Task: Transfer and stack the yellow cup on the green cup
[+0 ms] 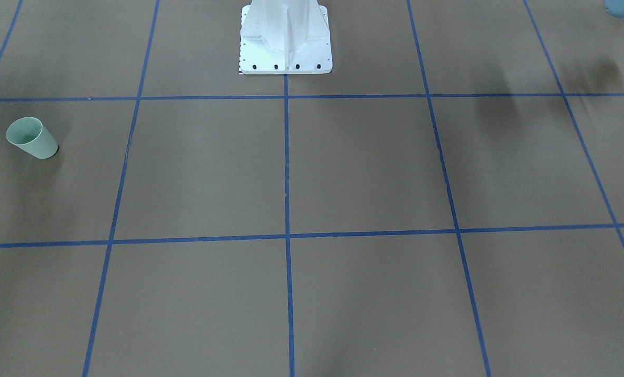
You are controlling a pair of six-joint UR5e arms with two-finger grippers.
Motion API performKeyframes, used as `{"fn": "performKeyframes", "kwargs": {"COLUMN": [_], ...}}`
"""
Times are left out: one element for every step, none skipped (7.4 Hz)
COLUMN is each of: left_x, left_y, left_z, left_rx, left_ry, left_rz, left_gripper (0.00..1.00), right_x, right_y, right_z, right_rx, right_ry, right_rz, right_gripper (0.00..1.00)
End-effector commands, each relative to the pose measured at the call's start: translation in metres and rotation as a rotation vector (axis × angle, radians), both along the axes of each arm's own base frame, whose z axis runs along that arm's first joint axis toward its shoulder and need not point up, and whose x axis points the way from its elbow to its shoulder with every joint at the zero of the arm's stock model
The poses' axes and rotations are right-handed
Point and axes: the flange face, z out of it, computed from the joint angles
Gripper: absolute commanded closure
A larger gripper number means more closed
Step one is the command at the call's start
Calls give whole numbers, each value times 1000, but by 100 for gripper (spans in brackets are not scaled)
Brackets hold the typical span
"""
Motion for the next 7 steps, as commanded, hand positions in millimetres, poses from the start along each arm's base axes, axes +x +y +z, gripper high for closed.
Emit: {"fn": "performKeyframes", "kwargs": {"left_x": [38,57,51,41,42,36,49], "left_y": [-45,-75,-107,-144,-182,-196,-225], "left_z": [-16,-21,-30,-57,-74,-94,-120], "left_rx": [99,77,90,122,159,159,185], "left_ry": [195,194,177,150,119,128,124], "left_rz": [20,25,30,73,113,121,178], "left_gripper": [74,75,75,75,75,75,74], "right_x": [0,0,0,-1,0,-1,-1], "right_y": [0,1,1,1,2,2,1], "right_z": [-2,-4,-4,-3,0,1,1], "right_rx": [1,4,1,-1,-7,-10,-8], "right_ry": [-2,-4,-12,-15,-14,-15,-14], "right_rz": [2,1,-1,-1,-1,0,-1], "right_gripper": [1,1,1,1,1,1,1]}}
